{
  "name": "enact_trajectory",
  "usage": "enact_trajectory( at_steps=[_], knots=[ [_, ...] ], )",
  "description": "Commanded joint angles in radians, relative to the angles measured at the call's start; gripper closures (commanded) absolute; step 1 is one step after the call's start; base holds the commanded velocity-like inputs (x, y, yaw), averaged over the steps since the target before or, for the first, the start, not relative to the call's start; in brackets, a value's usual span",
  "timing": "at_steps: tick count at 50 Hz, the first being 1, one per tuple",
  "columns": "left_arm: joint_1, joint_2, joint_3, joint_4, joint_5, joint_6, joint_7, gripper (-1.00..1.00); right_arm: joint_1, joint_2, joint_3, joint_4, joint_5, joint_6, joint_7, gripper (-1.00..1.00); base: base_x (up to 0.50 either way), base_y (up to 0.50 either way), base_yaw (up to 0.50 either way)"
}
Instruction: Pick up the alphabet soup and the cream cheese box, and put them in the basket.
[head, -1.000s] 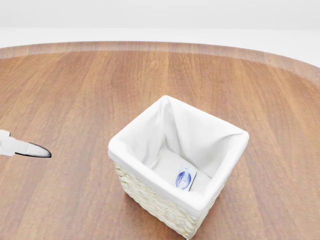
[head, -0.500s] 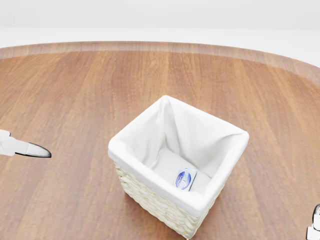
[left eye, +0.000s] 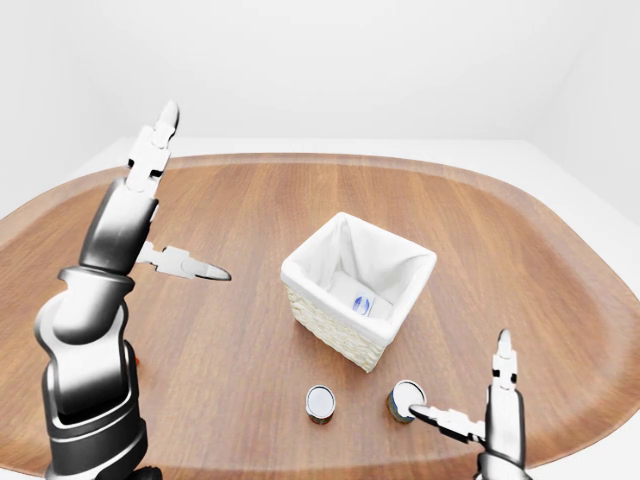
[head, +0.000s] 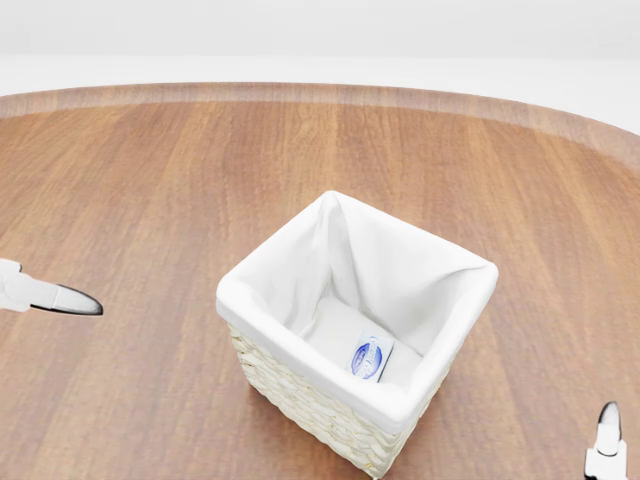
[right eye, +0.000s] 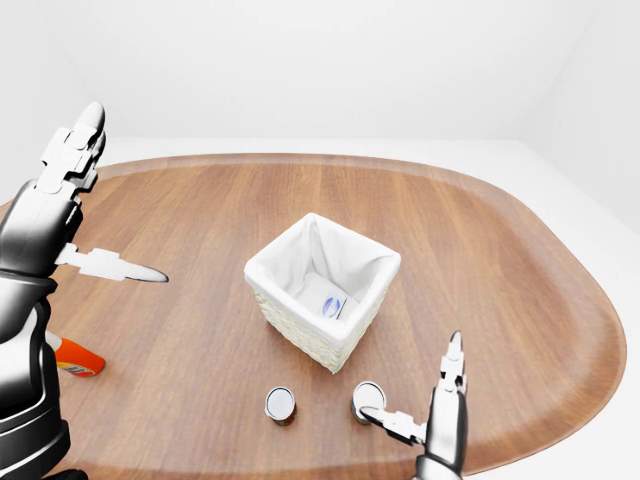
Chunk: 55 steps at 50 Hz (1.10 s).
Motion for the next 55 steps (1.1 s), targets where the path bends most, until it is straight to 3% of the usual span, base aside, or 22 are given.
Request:
enact_trajectory(
  at_steps=[1, 11, 55],
  knots=[
    [-0.013, -0.012, 0.01, -0.008, -0.013, 0.0, 0.001, -1.0, -0.009, -0.035, 0.044, 0.02, -0.031, 0.0, -0.049, -1.0, 0.0, 0.0, 0.0],
    [-0.015, -0.01, 0.009, -0.02, -0.011, 0.0, -0.003, -1.0, -0.02, -0.051, 0.05, 0.03, -0.047, 0.0, -0.092, -1.0, 0.0, 0.0, 0.0],
    [-0.013, -0.014, 0.005, 0.009, -0.004, 0.0, 0.002, -1.0, -0.077, -0.147, 0.221, 0.21, -0.115, 0.0, -0.166, -1.0, 0.0, 0.0, 0.0]
  ],
)
